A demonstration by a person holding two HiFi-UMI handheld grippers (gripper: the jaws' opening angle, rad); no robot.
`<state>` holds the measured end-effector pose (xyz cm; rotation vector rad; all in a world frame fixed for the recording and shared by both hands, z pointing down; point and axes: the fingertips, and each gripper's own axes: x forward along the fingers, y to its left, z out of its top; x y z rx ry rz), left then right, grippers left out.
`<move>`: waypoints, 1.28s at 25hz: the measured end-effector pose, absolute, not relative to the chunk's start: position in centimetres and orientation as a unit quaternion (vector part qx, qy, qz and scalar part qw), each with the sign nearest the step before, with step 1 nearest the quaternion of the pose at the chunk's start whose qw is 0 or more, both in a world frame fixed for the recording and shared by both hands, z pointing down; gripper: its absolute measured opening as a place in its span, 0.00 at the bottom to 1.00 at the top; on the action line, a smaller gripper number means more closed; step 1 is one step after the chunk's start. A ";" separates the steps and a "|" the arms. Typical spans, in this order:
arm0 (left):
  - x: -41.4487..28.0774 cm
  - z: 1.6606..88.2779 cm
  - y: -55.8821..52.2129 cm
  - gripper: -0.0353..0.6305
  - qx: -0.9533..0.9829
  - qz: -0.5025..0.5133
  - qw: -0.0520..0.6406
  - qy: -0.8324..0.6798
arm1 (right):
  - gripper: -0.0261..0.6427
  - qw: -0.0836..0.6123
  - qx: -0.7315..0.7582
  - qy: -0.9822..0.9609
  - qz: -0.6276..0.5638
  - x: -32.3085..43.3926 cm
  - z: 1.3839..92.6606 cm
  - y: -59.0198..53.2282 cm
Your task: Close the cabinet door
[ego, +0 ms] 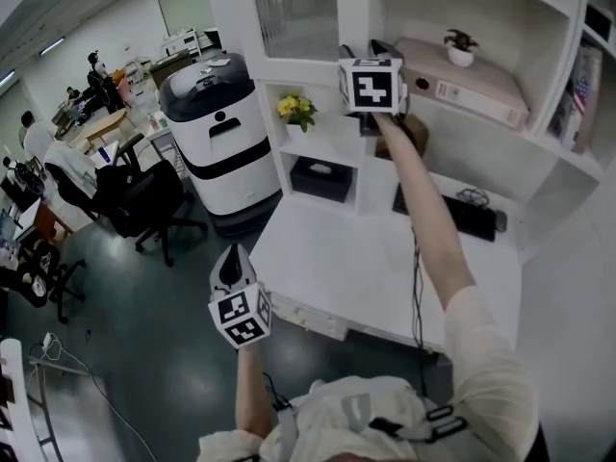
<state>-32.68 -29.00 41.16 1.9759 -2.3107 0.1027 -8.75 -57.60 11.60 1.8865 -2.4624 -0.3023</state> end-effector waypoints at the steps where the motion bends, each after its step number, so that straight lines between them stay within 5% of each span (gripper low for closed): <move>1: -32.8 40.9 -28.8 0.06 0.647 0.033 0.046 -0.760 | 0.36 0.008 0.597 -0.797 -0.093 -9.1 11.6 -57.0; 21: -30.7 37.3 -26.5 0.06 0.655 -0.003 0.024 -0.755 | 0.34 -0.138 0.474 -0.846 -0.202 -10.9 14.5 -37.5; 32: -26.7 36.0 -25.2 0.06 0.684 -0.057 -0.019 -0.727 | 0.05 -0.135 0.445 -0.877 -0.122 -11.9 26.4 -30.6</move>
